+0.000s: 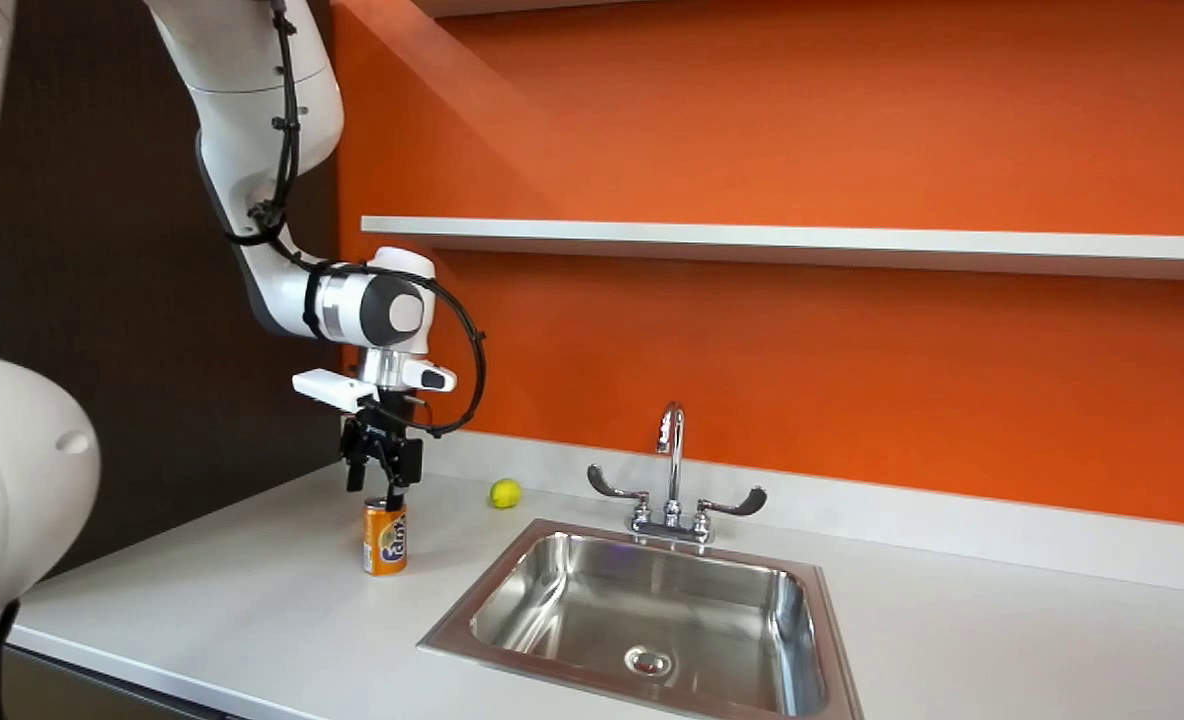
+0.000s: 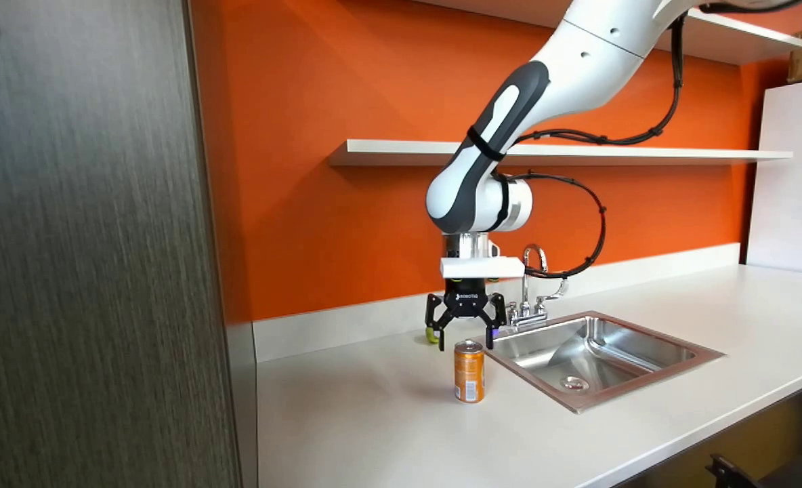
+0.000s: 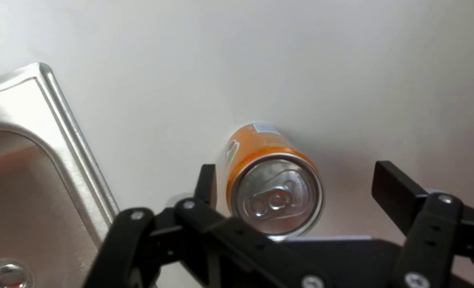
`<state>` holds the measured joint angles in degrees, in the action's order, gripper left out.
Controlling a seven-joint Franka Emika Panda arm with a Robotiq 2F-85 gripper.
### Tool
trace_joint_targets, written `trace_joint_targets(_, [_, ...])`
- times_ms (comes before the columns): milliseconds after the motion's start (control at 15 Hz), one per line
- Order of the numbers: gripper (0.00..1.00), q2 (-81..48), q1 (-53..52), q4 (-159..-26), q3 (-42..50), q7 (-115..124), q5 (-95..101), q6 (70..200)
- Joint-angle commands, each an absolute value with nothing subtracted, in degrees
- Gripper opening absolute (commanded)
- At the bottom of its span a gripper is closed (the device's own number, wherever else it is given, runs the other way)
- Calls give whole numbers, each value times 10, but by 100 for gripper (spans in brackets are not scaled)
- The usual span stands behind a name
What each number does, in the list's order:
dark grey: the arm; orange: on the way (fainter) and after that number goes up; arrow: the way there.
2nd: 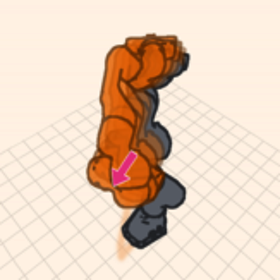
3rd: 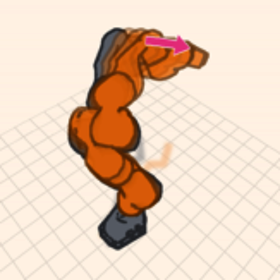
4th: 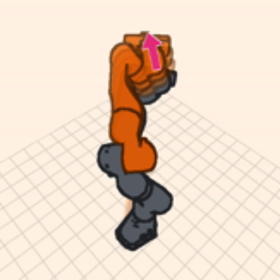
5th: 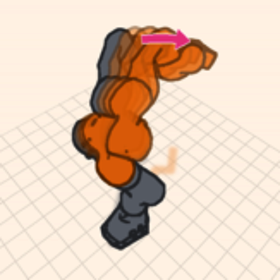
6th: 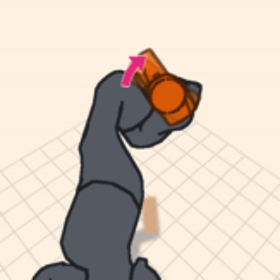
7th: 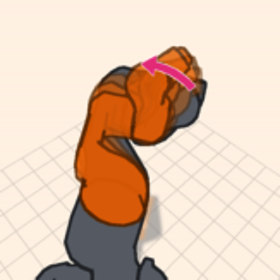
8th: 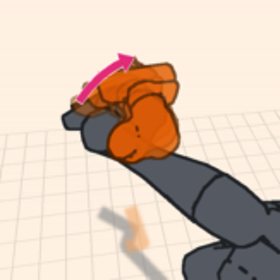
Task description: Put the orange can in the sink.
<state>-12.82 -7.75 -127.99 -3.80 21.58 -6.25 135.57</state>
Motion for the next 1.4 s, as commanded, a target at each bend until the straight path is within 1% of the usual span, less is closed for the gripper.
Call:
trace_joint_targets(0, [100,-153,-80,-1253,-31,234,-52,1352])
trace_joint_targets(800, [100,-184,-80,-1229,-25,232,-60,1343])
trace_joint_targets(867, [75,-186,-80,-1228,-24,231,-60,1342])
trace_joint_targets(933, [74,-187,-80,-1227,-24,231,-61,1340])
trace_joint_targets(1133, [49,-187,-80,-1225,-23,233,-61,1331])
trace_joint_targets(1200, [42,-186,-80,-1225,-22,234,-61,1328])
trace_joint_targets(1267, [38,-186,-80,-1224,-21,235,-61,1325])
trace_joint_targets(1333, [38,-184,-80,-1224,-21,235,-62,1321])
